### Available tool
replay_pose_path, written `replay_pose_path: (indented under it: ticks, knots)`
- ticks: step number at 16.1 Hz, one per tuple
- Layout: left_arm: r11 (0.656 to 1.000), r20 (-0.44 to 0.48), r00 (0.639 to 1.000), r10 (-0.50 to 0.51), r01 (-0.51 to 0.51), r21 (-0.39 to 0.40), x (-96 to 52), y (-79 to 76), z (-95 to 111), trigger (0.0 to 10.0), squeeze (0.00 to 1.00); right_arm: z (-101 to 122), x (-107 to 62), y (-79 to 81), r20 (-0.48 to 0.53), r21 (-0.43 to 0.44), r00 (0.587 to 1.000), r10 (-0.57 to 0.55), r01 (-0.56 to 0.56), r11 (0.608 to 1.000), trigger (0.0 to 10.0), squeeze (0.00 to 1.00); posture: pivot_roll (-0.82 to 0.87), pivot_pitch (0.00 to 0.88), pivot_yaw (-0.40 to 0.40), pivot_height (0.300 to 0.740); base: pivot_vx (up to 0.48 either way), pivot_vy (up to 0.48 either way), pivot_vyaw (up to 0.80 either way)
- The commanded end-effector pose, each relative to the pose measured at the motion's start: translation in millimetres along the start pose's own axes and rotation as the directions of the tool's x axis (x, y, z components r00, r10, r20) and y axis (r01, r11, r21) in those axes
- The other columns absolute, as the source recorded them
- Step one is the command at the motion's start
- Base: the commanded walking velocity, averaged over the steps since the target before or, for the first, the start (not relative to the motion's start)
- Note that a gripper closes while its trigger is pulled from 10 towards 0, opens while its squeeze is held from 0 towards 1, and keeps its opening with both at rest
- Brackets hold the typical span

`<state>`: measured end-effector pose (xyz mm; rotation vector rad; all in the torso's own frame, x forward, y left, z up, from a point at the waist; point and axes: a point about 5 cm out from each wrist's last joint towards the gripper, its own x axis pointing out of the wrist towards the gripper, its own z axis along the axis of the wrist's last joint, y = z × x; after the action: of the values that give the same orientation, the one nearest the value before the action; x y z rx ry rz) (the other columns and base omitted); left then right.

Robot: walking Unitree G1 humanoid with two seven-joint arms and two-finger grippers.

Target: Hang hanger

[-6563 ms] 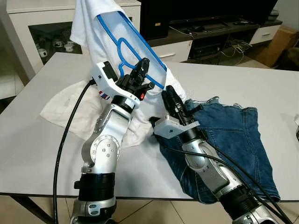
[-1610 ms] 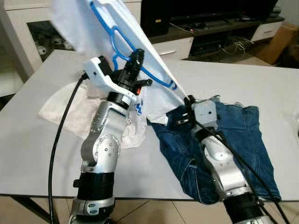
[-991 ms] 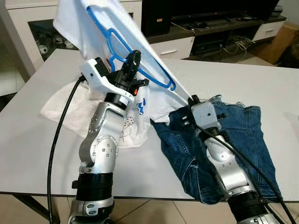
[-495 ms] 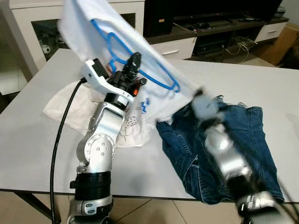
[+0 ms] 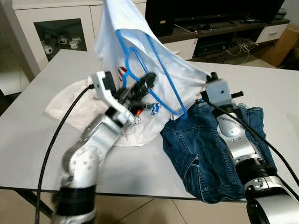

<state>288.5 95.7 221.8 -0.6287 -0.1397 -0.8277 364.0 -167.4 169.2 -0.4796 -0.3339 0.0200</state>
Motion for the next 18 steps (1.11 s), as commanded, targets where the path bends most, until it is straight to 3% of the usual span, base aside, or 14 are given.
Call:
replay_pose_path:
  ticks: [1,2,3,4,5,6,8,9,11,14,16,18]
  knots:
    - [0.995,-0.096,0.991,-0.096,0.099,0.031,-7.1,-7.1,-9,10.0,0.00,1,1.2,-0.5,0.012,-0.011,1.000,0.001,-0.001,1.000,0.0,0.00,0.11,0.018,-0.047,0.740,0.000,0.000,0.00]
    - [0.991,-0.158,0.981,-0.110,0.120,0.058,-12.7,-5.9,-16,10.0,0.00,3,3.2,-1.2,0.021,-0.006,1.000,-0.010,0.010,1.000,0.0,0.00,0.11,0.018,-0.047,0.740,0.000,0.000,0.00]
    - [0.983,-0.295,0.947,-0.130,0.162,0.087,-27.5,-1.9,-29,10.0,0.00,11,8.3,-3.2,0.050,0.009,0.998,-0.037,0.037,0.999,0.0,0.00,0.11,0.018,-0.046,0.740,0.000,0.000,0.00]
    - [0.982,-0.331,0.935,-0.126,0.166,0.094,-32.0,0.2,-33,10.0,0.00,13,9.6,-4.3,0.058,0.016,0.997,-0.048,0.047,0.999,0.0,0.00,0.11,0.017,-0.047,0.740,0.000,0.000,0.00]
    - [0.980,-0.434,0.897,-0.088,0.157,0.125,-44.4,8.8,-43,10.0,0.00,15,11.7,-10.3,0.060,0.041,0.994,-0.092,0.090,0.995,0.0,0.00,0.11,0.018,-0.049,0.740,0.000,0.000,0.00]
    - [0.979,-0.459,0.885,-0.079,0.155,0.130,-47.4,10.9,-45,10.0,0.00,15,12.0,-12.0,0.059,0.047,0.993,-0.104,0.101,0.994,0.0,0.00,0.11,0.018,-0.050,0.740,0.000,0.000,0.00]
    - [0.970,-0.563,0.827,-0.008,0.143,0.198,-58.4,20.5,-55,10.0,0.00,18,12.1,-20.5,0.063,0.073,0.985,-0.162,0.157,0.985,0.0,0.00,0.12,0.018,-0.051,0.740,0.000,0.000,0.00]
    - [0.964,-0.590,0.805,0.067,0.101,0.246,-60.6,28.7,-58,10.0,0.00,20,11.7,-24.2,0.070,0.080,0.979,-0.189,0.184,0.980,0.0,0.00,0.11,0.017,-0.051,0.740,0.000,0.000,0.00]
    - [0.942,-0.567,0.797,0.209,-0.008,0.336,-56.1,43.7,-58,10.0,0.00,22,10.7,-31.2,0.076,0.088,0.968,-0.241,0.234,0.968,0.0,0.00,0.11,0.018,-0.047,0.740,0.000,0.000,0.00]
    - [0.889,-0.563,0.724,0.398,-0.153,0.432,-55.0,62.9,-57,10.0,0.00,25,9.6,-53.0,0.079,0.100,0.930,-0.358,0.350,0.931,0.0,0.00,0.10,0.017,-0.043,0.740,0.000,0.000,0.00]
    - [0.870,-0.571,0.681,0.457,-0.209,0.447,-57.4,70.7,-57,10.0,0.00,26,8.4,-72.9,0.082,0.072,0.891,-0.447,0.442,0.894,0.0,0.00,0.10,0.018,-0.044,0.740,0.000,0.000,0.00]
    - [0.874,-0.589,0.671,0.450,-0.197,0.444,-57.8,70.4,-59,10.0,0.00,22,5.0,-90.1,0.065,0.029,0.848,-0.526,0.526,0.850,0.0,0.00,0.10,0.019,-0.045,0.740,0.000,0.000,0.00]
